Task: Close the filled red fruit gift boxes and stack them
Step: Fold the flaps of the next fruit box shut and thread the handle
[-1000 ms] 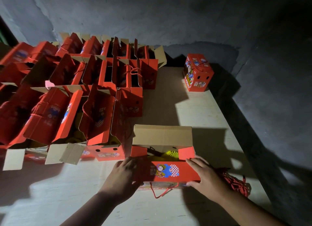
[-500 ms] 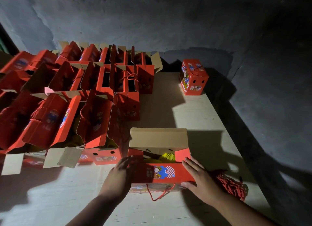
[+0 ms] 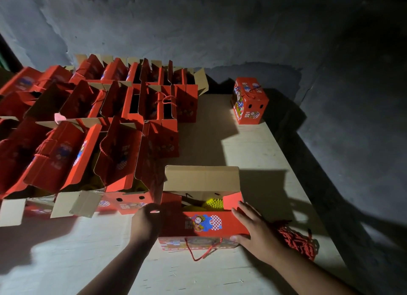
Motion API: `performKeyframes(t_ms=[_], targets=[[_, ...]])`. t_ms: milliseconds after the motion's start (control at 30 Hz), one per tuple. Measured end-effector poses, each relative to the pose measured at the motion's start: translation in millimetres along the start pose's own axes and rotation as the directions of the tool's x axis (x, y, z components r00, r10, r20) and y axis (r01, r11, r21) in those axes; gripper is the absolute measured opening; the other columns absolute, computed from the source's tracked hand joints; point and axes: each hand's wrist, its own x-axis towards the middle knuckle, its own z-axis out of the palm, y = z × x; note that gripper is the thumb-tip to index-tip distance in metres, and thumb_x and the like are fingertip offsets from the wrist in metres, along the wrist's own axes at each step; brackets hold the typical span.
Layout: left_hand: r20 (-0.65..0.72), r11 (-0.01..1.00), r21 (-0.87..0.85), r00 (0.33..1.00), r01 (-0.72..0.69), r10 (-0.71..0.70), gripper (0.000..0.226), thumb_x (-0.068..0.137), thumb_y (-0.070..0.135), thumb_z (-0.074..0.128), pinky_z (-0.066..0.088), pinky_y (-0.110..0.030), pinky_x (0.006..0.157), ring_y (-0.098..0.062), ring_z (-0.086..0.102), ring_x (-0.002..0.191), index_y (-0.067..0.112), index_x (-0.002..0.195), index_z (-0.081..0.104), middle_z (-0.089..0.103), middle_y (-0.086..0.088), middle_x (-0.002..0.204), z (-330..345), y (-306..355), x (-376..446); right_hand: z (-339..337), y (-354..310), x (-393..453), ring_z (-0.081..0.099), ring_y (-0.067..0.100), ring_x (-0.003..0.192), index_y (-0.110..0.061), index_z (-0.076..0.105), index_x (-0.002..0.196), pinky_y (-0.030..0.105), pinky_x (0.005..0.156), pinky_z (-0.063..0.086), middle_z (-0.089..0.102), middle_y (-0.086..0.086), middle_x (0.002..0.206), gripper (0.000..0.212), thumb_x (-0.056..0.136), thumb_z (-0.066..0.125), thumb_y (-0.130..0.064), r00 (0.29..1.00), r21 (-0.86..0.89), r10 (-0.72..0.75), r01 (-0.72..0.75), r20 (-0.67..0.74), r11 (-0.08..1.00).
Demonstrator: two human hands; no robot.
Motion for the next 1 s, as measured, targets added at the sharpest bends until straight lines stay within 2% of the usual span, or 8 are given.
performKeyframes(t_ms=[300,433,533,667,767,867,933,1000], targets=[[0.188,0.996,-0.075,0.980,-0.044,0.057,0.058,0.088,0.013,0.082,0.066,-0.047,0.066,-0.026,0.078,0.093,0.039,0.132,0.053,0.069,0.002,0.122,-1.8,3.8,6.5,-12.0,2.7,7.1,0.020,0.012,0.156,-0.042,0.022,0.165,0.032,0.124,0.034,-0.001,-0.024,0.171,0.084,0.096,0.068,-0.055,0.999,0.071,-0.051,0.050,0.014,0.996],[0.304,0.990,-0.128,0.952,0.065,-0.023,0.064,0.081,0.007,0.085,0.064,-0.040,0.060,-0.024,0.076,0.094,0.056,0.110,0.055,0.069,0.003,0.114,-6.2,12.4,13.2,-21.9,2.0,9.7,0.017,0.001,0.153,-0.041,0.026,0.164,0.008,0.111,0.033,0.002,-0.026,0.169,0.083,0.095,0.071,-0.052,0.997,0.149,-0.056,0.048,0.048,0.988],[0.361,0.987,-0.157,0.932,0.035,0.025,0.043,0.070,0.023,0.083,0.064,-0.033,0.067,-0.021,0.075,0.099,0.052,0.096,0.067,0.076,0.005,0.103,-8.3,22.8,18.3,-28.6,-1.8,11.5,0.013,-0.006,0.147,-0.037,0.035,0.162,-0.003,0.103,0.024,0.007,-0.025,0.169,0.075,0.096,0.067,-0.054,0.997,0.180,-0.055,0.045,0.046,0.983],[0.341,0.982,-0.187,0.938,-0.001,0.066,0.035,0.080,0.018,0.085,0.065,-0.035,0.072,-0.023,0.072,0.105,0.034,0.107,0.069,0.074,0.002,0.110,-6.9,23.3,26.1,-34.2,-5.7,19.1,0.018,-0.005,0.147,-0.028,0.060,0.148,-0.002,0.110,0.000,0.026,-0.016,0.168,0.049,0.101,0.067,-0.039,0.995,0.151,-0.057,0.068,-0.079,0.986],[0.294,0.983,-0.181,0.954,-0.001,0.055,0.049,0.086,0.002,0.082,0.063,-0.029,0.067,-0.023,0.065,0.116,0.033,0.119,0.063,0.067,0.003,0.121,-3.2,19.0,26.1,-36.9,-6.4,25.4,0.037,0.006,0.146,-0.025,0.069,0.138,0.015,0.120,0.025,0.038,-0.011,0.161,0.043,0.097,0.074,-0.034,0.994,0.167,-0.023,0.040,-0.103,0.985],[0.185,0.991,-0.123,0.979,-0.057,0.079,0.071,0.086,0.001,0.082,0.065,-0.041,0.081,-0.018,0.062,0.121,0.046,0.133,0.055,0.065,0.010,0.129,0.7,19.2,20.8,-33.0,-7.0,34.4,0.051,0.013,0.133,-0.025,0.054,0.145,0.033,0.109,0.048,0.041,-0.010,0.150,0.067,0.086,0.084,-0.033,0.983,0.238,0.049,-0.005,-0.180,0.971],[0.129,0.994,-0.024,0.986,-0.106,0.108,0.078,0.086,0.006,0.083,0.056,-0.051,0.102,-0.021,0.056,0.133,0.029,0.151,0.047,0.061,0.002,0.143,1.9,18.8,17.1,-31.1,-8.4,40.3,0.052,0.016,0.134,-0.032,0.031,0.156,0.035,0.104,0.051,0.039,-0.005,0.150,0.099,0.077,0.091,-0.035,0.970,0.313,0.154,-0.091,-0.186,0.945],[0.101,0.982,0.042,0.979,-0.183,0.178,0.066,0.090,0.008,0.080,0.053,-0.052,0.106,-0.022,0.057,0.134,0.020,0.148,0.051,0.063,-0.002,0.142,1.3,21.8,12.9,-29.3,-7.4,45.0,0.048,0.017,0.139,-0.036,0.010,0.164,0.040,0.109,0.050,0.040,-0.001,0.155,0.126,0.072,0.095,-0.033,0.965,0.387,0.214,-0.140,-0.154,0.911]])
